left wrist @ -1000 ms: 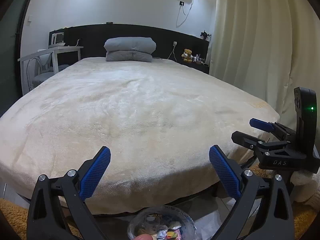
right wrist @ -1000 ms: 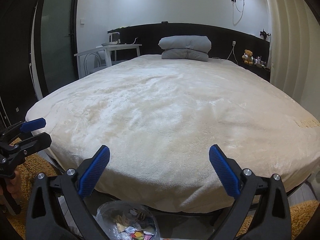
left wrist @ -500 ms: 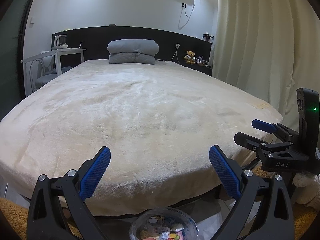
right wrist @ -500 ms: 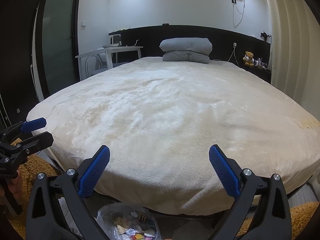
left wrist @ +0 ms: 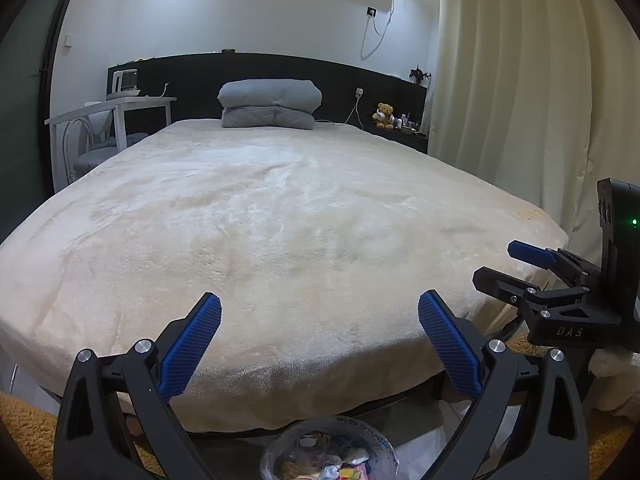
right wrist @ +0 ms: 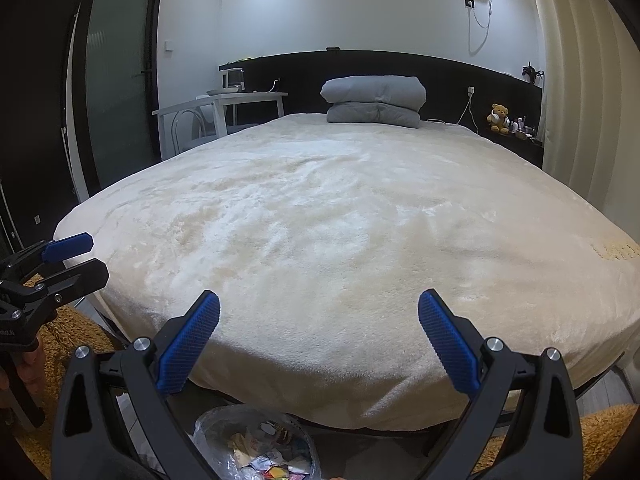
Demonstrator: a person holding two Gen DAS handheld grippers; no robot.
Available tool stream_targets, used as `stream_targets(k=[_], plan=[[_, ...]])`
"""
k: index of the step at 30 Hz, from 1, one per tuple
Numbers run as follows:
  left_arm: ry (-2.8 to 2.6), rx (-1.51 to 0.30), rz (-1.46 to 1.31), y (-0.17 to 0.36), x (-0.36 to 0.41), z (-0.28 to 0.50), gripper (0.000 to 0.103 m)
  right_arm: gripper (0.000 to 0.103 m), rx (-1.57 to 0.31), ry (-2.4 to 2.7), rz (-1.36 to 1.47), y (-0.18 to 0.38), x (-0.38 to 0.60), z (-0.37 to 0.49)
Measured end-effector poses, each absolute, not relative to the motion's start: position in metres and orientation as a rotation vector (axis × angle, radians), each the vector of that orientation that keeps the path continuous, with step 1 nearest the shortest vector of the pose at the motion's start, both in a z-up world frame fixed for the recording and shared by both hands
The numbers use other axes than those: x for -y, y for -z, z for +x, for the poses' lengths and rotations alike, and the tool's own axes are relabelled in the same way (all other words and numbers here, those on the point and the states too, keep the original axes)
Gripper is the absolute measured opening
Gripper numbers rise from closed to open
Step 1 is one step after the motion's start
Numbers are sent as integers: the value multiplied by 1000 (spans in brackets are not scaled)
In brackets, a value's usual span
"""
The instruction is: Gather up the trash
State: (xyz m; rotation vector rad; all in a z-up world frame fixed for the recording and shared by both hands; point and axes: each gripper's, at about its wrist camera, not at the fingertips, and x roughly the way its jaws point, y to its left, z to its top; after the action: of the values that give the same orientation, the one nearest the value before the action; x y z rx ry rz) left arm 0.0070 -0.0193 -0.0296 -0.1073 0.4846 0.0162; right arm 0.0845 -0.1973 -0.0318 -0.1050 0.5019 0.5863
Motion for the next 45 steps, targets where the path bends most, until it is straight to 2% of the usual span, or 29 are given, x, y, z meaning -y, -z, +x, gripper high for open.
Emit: stream_targets(k=[45], plan=[[-41,-482,-88,28,22,5,97,98,-498,-574,-129,31,196,83]])
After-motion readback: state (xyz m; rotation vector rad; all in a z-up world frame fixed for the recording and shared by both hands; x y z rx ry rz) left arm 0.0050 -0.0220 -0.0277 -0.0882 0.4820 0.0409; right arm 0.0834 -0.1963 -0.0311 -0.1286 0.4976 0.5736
